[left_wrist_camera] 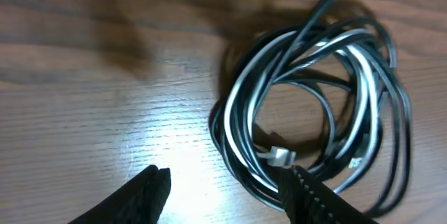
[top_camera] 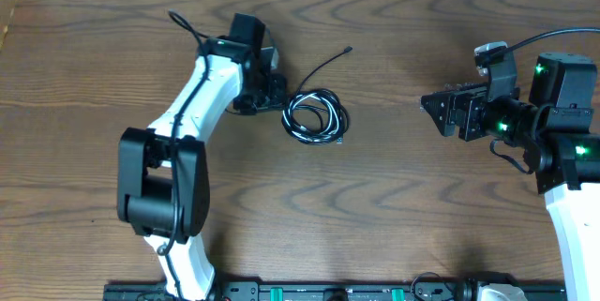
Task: Untangle cables
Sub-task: 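Lower the left gripper onto the cable bundle and grasp the loops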
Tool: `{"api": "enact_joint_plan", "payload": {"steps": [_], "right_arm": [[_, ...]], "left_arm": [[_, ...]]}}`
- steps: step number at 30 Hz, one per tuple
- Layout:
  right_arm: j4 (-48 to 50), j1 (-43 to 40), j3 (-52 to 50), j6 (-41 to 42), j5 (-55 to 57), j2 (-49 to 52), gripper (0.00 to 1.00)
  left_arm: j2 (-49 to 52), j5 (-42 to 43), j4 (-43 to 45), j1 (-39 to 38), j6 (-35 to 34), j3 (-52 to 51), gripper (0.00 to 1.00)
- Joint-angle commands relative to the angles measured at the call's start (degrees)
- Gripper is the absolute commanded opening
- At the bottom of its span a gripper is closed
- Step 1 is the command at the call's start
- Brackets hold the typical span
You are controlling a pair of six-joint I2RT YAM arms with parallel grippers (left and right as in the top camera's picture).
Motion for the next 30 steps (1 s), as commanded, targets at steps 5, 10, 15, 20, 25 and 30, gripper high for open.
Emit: {"api": "enact_joint_plan", "payload": {"steps": [5,10,15,20,25,30], "right_arm": [[-1.0,0.2,1.1,0.8,0.2,0.2,0.82],[-1.2,0.2,1.1,0.8,0.2,0.5,0.82],[-1.7,0.2,1.1,0.8,0.2,1.4,0.82],[-2.1,0.2,1.1,0.8,0.2,2.3,0.82],[-2.1,0.2,1.1,0.8,0.2,2.5,0.82],[-2.1,0.2,1.1,0.8,0.2,2.5,0.82]], "left_arm": [[3.1,-1.6,-0.1,0.0,-1.7,0.9,0.54],[3.1,-1.7,0.1,0.0,-1.7,0.8,0.50],[3.1,-1.7,0.9,0.0,-1.7,-0.3,0.50],[3.2,-1.7,1.9,0.0,-1.9,-1.6,0.50],[3.2,-1.6,3.7,0.0,-1.9,-3.3,0.50],[3.2,-1.6,4.6,0.0,-2.3,-4.0,0.50]]}}
